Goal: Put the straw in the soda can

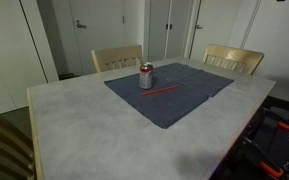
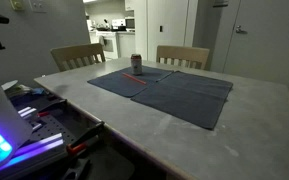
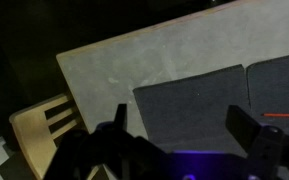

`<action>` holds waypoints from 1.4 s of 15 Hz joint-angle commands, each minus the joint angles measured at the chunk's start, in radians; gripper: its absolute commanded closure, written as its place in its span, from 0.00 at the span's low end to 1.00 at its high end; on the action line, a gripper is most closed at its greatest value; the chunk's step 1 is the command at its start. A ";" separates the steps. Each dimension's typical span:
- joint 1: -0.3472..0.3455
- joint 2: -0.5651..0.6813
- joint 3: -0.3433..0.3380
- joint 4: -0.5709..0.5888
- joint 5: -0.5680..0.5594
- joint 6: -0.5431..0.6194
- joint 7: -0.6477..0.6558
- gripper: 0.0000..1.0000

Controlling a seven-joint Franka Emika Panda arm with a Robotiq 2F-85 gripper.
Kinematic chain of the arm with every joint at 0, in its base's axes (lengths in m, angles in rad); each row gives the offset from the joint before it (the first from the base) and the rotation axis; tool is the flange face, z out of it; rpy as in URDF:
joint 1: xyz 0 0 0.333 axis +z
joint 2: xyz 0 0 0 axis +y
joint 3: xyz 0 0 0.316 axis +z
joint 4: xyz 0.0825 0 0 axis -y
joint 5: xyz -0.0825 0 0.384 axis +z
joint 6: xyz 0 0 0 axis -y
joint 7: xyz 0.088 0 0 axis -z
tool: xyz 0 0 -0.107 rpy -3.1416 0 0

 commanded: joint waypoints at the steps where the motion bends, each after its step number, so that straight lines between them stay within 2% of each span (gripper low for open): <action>1: 0.010 -0.001 -0.007 0.003 -0.005 -0.005 0.005 0.00; 4: 0.010 -0.001 -0.007 0.003 -0.005 -0.005 0.005 0.00; 9: 0.046 0.080 0.004 0.083 -0.036 0.000 -0.046 0.00; 16: 0.173 0.282 0.012 0.234 -0.056 0.007 -0.230 0.00; 19: 0.224 0.358 0.008 0.252 -0.029 0.013 -0.334 0.00; 21: 0.255 0.403 -0.007 0.240 0.015 0.069 -0.422 0.00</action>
